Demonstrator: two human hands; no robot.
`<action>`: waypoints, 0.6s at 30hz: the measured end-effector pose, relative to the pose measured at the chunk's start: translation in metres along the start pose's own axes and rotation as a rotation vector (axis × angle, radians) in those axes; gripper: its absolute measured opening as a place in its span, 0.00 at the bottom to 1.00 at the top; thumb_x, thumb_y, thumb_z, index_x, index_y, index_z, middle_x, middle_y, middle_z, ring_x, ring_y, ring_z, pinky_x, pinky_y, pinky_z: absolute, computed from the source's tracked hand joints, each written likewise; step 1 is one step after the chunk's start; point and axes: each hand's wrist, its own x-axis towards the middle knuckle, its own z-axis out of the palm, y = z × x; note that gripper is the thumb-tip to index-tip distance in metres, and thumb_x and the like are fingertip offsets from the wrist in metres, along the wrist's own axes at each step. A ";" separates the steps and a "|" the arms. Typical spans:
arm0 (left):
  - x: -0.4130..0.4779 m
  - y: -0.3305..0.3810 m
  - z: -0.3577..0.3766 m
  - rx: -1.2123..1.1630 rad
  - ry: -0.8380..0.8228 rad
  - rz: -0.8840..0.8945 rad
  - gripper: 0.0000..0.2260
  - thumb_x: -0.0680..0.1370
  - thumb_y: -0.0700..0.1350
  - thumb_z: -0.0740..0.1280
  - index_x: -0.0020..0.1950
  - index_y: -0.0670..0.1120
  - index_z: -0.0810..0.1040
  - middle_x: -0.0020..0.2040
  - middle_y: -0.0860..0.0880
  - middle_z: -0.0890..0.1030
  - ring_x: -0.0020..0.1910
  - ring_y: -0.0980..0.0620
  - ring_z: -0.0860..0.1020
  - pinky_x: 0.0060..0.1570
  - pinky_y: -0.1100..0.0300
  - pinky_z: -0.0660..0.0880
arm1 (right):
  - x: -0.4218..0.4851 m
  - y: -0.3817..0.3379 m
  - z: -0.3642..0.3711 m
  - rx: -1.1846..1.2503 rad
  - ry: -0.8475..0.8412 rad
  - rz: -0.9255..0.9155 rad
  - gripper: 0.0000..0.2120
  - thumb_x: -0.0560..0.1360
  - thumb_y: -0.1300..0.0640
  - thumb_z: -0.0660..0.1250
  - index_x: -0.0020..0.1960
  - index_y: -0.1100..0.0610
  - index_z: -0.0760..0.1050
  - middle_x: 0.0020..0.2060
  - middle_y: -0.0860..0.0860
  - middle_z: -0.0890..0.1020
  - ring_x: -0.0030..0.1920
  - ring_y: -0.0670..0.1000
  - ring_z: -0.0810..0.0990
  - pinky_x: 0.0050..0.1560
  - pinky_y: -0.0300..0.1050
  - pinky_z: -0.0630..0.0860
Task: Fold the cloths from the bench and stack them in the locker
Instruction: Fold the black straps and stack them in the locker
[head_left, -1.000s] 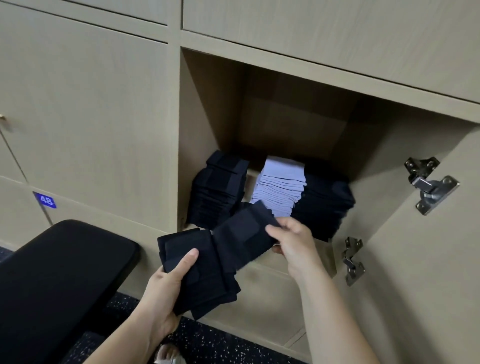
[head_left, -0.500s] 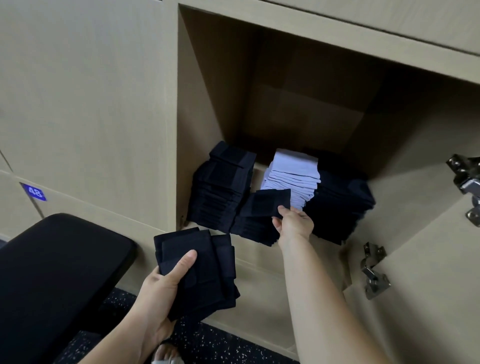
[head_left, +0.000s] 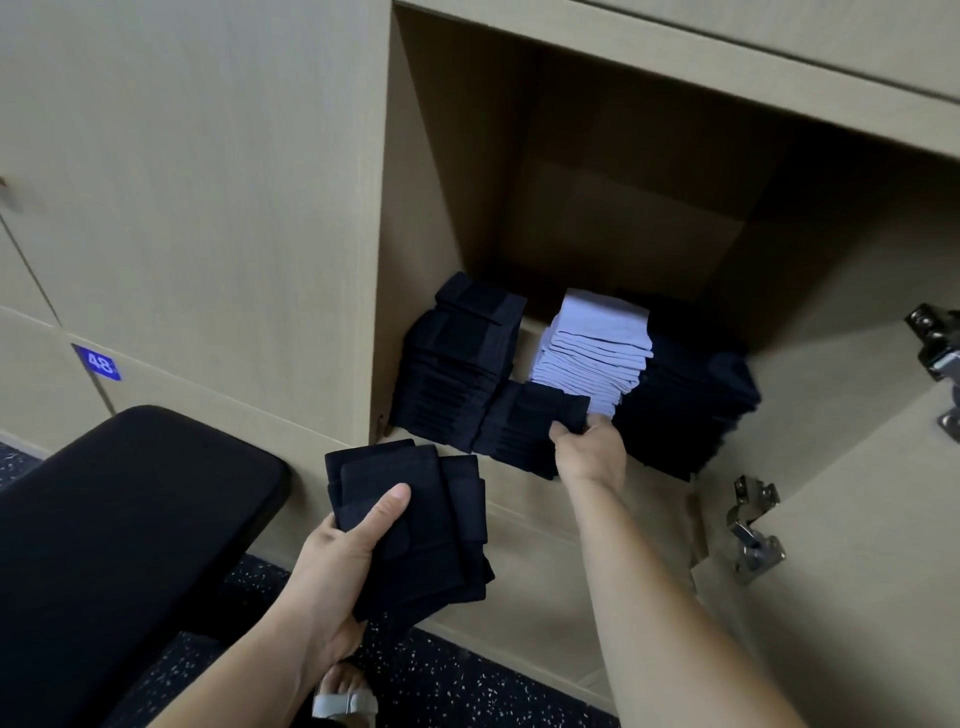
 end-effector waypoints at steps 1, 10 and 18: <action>-0.003 0.000 0.001 -0.001 -0.002 0.002 0.23 0.67 0.50 0.75 0.59 0.41 0.79 0.49 0.39 0.85 0.45 0.37 0.84 0.38 0.44 0.81 | -0.002 0.000 -0.003 0.020 -0.009 0.003 0.15 0.74 0.52 0.69 0.57 0.57 0.75 0.53 0.53 0.81 0.50 0.57 0.80 0.46 0.46 0.75; -0.035 -0.001 0.001 0.007 -0.004 0.048 0.26 0.65 0.51 0.77 0.60 0.44 0.79 0.50 0.41 0.85 0.49 0.38 0.84 0.51 0.38 0.79 | -0.055 -0.004 -0.047 0.158 -0.042 0.005 0.18 0.75 0.62 0.65 0.64 0.65 0.72 0.52 0.56 0.81 0.56 0.57 0.78 0.52 0.45 0.70; -0.072 -0.006 -0.004 0.014 0.033 0.091 0.22 0.66 0.51 0.77 0.57 0.46 0.80 0.47 0.43 0.86 0.47 0.40 0.85 0.50 0.39 0.80 | -0.174 -0.020 -0.087 0.418 -0.330 -0.278 0.08 0.72 0.57 0.72 0.50 0.49 0.80 0.46 0.44 0.83 0.48 0.42 0.80 0.48 0.31 0.75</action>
